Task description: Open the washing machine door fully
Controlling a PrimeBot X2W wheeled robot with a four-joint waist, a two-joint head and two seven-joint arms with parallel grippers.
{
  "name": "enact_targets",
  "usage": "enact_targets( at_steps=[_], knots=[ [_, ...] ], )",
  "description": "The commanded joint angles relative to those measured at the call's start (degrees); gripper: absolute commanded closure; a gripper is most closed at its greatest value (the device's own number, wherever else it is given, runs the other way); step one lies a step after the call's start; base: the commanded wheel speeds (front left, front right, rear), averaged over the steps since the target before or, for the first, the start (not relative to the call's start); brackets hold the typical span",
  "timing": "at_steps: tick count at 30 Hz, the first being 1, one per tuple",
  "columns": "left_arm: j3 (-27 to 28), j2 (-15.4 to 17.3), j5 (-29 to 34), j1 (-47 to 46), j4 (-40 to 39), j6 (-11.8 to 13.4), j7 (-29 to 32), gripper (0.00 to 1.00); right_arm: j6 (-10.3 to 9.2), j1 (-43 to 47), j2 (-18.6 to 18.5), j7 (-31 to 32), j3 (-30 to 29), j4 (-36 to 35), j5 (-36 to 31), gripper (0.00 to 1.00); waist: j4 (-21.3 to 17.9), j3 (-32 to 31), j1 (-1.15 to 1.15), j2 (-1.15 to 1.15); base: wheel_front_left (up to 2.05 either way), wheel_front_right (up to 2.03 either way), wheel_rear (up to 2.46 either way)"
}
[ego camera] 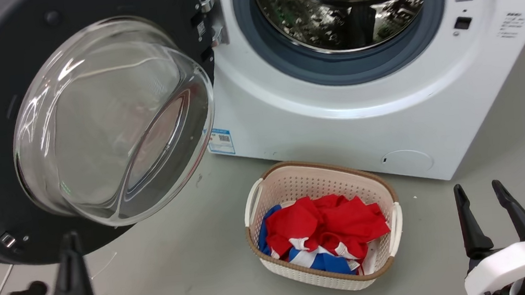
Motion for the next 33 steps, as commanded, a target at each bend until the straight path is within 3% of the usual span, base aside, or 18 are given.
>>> enact_targets(
  at_steps=[1,10,12,13,14,22,33],
  knots=[
    [-1.7,-0.9,1.0,0.9,-0.8,0.1,0.0,1.0,0.0,1.0,0.0,-0.4,0.3,0.3,0.2,0.0,-1.5,-1.5,0.0,0.0,0.0,0.0,0.0],
    [-9.7,-3.4,4.1,-1.3,1.5,-2.4,0.2,0.99,-0.01,0.5,0.0,-1.0,2.3,0.7,0.6,0.0,-6.8,-2.7,0.0,0.0,0.0,0.0,0.0],
    [-10.4,-3.6,4.5,-2.3,2.7,-2.7,0.2,0.62,-0.01,0.4,0.0,-1.1,2.7,0.9,0.6,0.0,-8.1,-2.7,0.0,0.0,0.0,0.0,0.0],
    [-10.8,-3.6,4.5,-2.9,3.3,-2.9,0.2,0.22,-0.01,0.3,0.0,-1.2,2.9,0.8,0.6,0.0,-8.7,-2.6,0.0,0.0,0.0,0.0,0.0],
    [-11.1,-3.7,4.7,-3.3,3.8,-2.9,0.2,0.0,-0.01,0.3,0.1,-1.4,3.1,0.9,0.6,0.0,-9.3,-2.6,0.0,0.0,0.0,0.0,0.0],
    [-11.9,-3.5,5.4,-4.7,6.4,-2.5,0.0,0.0,-0.01,0.4,0.1,-2.1,4.4,1.7,0.5,0.0,-12.7,-3.2,0.0,0.0,0.0,0.0,0.0],
    [-13.5,-3.6,5.4,-3.9,7.8,-2.9,0.2,0.0,-0.01,1.4,0.1,-3.3,5.7,3.0,0.5,0.0,-14.4,-4.6,0.0,0.0,0.0,0.0,0.0]
  ],
)
